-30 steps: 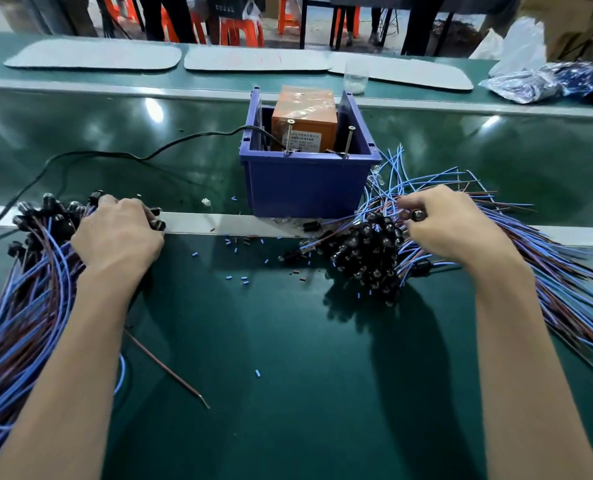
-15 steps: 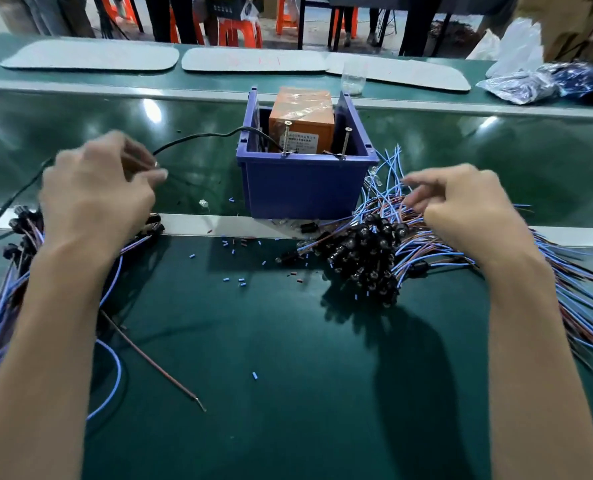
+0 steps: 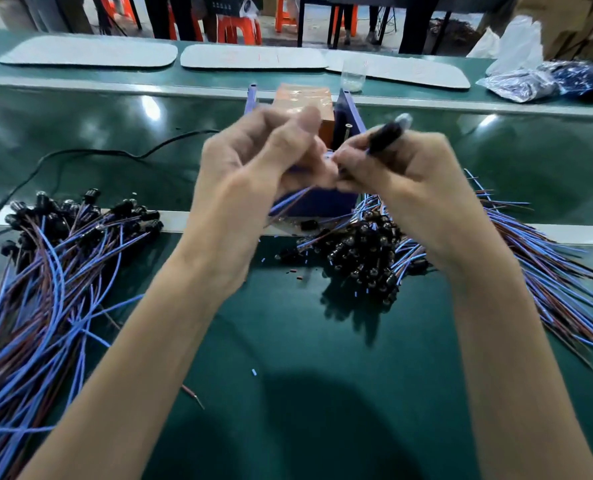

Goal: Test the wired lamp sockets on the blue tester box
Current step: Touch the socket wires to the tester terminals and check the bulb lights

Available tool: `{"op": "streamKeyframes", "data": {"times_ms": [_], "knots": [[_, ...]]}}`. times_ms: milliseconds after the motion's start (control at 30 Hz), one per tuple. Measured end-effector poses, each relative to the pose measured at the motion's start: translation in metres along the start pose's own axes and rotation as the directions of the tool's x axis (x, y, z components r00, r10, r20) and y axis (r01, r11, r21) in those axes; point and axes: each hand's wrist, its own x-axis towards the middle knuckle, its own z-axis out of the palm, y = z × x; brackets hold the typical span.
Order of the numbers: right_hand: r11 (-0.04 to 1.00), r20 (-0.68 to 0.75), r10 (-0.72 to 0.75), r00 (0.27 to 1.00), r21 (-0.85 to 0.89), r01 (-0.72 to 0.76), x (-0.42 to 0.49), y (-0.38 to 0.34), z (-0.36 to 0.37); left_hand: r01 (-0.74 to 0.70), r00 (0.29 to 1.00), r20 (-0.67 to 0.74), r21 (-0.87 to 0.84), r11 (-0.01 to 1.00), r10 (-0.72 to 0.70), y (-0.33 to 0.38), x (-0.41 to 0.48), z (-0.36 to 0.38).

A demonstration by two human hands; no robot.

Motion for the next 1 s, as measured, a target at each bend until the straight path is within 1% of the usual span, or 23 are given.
{"op": "streamKeyframes", "data": {"times_ms": [33,67,100,133,167,200,233,267,300,333,400,467,500,533,567,633,700,767,833,900,1000], "knots": [[1.0,-0.066,-0.025,0.997,0.005,0.025,0.0,-0.001,-0.004,0.127,0.989,0.082,0.002,0.992,-0.126,0.001,0.001,0.0],[0.999,-0.116,-0.041,0.992,0.024,0.044,0.0,-0.002,-0.006,0.27,0.946,0.17,0.068,0.961,-0.277,0.001,0.001,0.001],[0.997,-0.146,-0.055,0.988,0.044,0.062,0.0,-0.003,-0.008,0.398,0.881,0.213,0.147,0.906,-0.421,-0.001,0.002,0.002],[0.995,-0.157,-0.07,0.985,0.061,0.08,0.0,-0.005,-0.008,0.5,0.828,0.195,0.167,0.85,-0.526,-0.006,0.003,0.004],[0.992,-0.157,-0.084,0.984,0.083,0.097,-0.001,-0.007,-0.009,0.574,0.802,0.136,0.097,0.813,-0.582,-0.011,0.005,0.005],[0.988,-0.154,-0.092,0.984,0.112,0.11,-0.001,-0.008,-0.01,0.601,0.799,0.064,-0.052,0.797,-0.598,-0.015,0.008,0.005],[0.982,-0.154,-0.094,0.984,0.151,0.117,-0.002,-0.01,-0.011,0.568,0.809,-0.012,-0.24,0.787,-0.587,-0.019,0.01,0.004],[0.973,-0.16,-0.086,0.983,0.198,0.117,-0.002,-0.012,-0.012,0.482,0.821,-0.092,-0.418,0.77,-0.564,-0.02,0.013,0.001],[0.962,-0.174,-0.069,0.982,0.249,0.111,-0.002,-0.014,-0.015,0.371,0.822,-0.178,-0.553,0.746,-0.541,-0.021,0.015,-0.005],[0.949,-0.193,-0.044,0.98,0.298,0.102,-0.002,-0.015,-0.016,0.261,0.806,-0.268,-0.64,0.723,-0.528,-0.02,0.017,-0.012],[0.923,-0.241,0.007,0.971,0.375,0.086,-0.003,-0.016,-0.02,0.09,0.756,-0.411,-0.705,0.704,-0.509,-0.019,0.019,-0.024],[0.897,-0.288,0.04,0.957,0.433,0.092,-0.002,-0.013,-0.02,0.0,0.749,-0.469,-0.706,0.708,-0.468,-0.016,0.019,-0.029],[0.886,-0.302,0.053,0.952,0.455,0.095,-0.001,-0.012,-0.02,-0.002,0.762,-0.467,-0.694,0.72,-0.448,-0.015,0.019,-0.028],[0.88,-0.309,0.068,0.949,0.466,0.088,0.0,-0.011,-0.019,0.033,0.789,-0.44,-0.666,0.745,-0.428,-0.016,0.019,-0.026],[0.883,-0.311,0.085,0.947,0.464,0.073,0.001,-0.009,-0.018,0.098,0.825,-0.39,-0.615,0.783,-0.41,-0.017,0.018,-0.024],[0.911,-0.316,0.109,0.943,0.411,0.032,0.002,-0.007,-0.016,0.238,0.888,-0.267,-0.43,0.871,-0.375,-0.02,0.016,-0.014],[0.954,-0.311,0.111,0.944,0.299,-0.014,0.001,-0.004,-0.013,0.329,0.919,-0.167,-0.178,0.927,-0.358,-0.024,0.014,-0.004],[0.977,-0.273,0.111,0.955,0.207,-0.054,0.0,-0.001,-0.01,0.379,0.923,-0.074,-0.003,0.925,-0.378,-0.029,0.013,0.005],[0.983,-0.226,0.125,0.966,0.163,-0.089,-0.001,0.002,-0.008,0.415,0.91,-0.008,0.074,0.907,-0.415,-0.034,0.014,0.009],[0.983,-0.19,0.154,0.97,0.13,-0.131,-0.001,0.004,-0.008,0.413,0.908,0.027,0.125,0.902,-0.419,-0.038,0.013,0.008],[0.977,-0.166,0.209,0.964,0.076,-0.198,-0.001,0.006,-0.008,0.403,0.91,0.043,0.141,0.904,-0.412,-0.038,0.011,0.006]]}}
